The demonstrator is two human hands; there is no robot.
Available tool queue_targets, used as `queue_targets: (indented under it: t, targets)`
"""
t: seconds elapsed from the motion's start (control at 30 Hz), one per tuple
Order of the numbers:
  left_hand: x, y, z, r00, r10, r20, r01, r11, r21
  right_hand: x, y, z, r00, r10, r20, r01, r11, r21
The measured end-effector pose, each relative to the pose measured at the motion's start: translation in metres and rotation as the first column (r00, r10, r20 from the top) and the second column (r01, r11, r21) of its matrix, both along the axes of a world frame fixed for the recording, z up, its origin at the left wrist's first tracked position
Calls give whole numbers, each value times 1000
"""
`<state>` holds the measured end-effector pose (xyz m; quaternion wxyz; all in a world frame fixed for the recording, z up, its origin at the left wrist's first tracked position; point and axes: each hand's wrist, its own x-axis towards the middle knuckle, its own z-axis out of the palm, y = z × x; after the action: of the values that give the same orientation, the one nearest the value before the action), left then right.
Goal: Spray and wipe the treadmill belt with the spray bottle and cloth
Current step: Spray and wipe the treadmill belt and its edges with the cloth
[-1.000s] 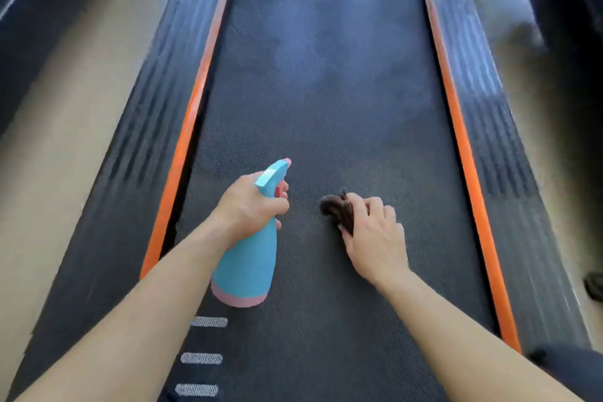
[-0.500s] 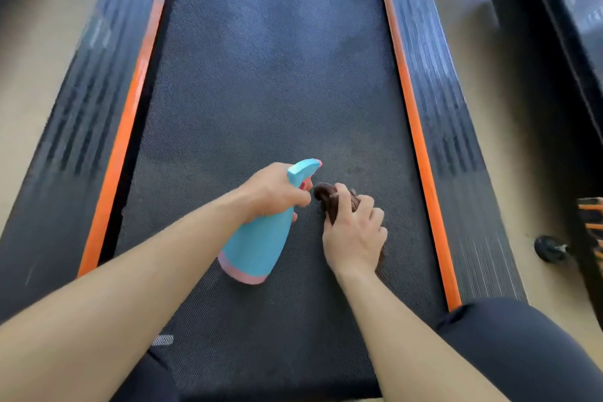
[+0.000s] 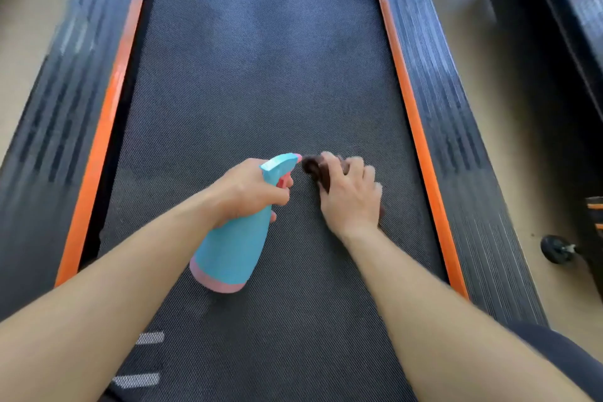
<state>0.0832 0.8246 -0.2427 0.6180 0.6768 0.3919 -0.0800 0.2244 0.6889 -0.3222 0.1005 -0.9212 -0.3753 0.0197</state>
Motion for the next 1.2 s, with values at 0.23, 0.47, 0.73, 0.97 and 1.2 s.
queue_targets:
  t: [0.23, 0.47, 0.73, 0.97, 1.2]
  targets:
    - [-5, 16, 2, 999, 41, 21, -42, 999, 32, 99, 90, 2, 996, -46, -83, 42, 998, -53]
    - [-6, 27, -3, 995, 94, 39, -97, 993, 70, 73, 7, -8, 843, 511, 169, -502, 860, -96]
    - [-6, 24, -5, 993, 98, 59, -101, 994, 50, 97, 69, -8, 983, 149, 104, -143, 988, -65]
    - [2, 20, 2, 993, 112, 20, -114, 988, 107, 52, -13, -13, 822, 542, 174, -543, 838, -44]
    - [-4, 21, 6, 985, 173, -9, -170, 975, 147, 87, 69, -7, 978, 203, 55, -201, 979, -28]
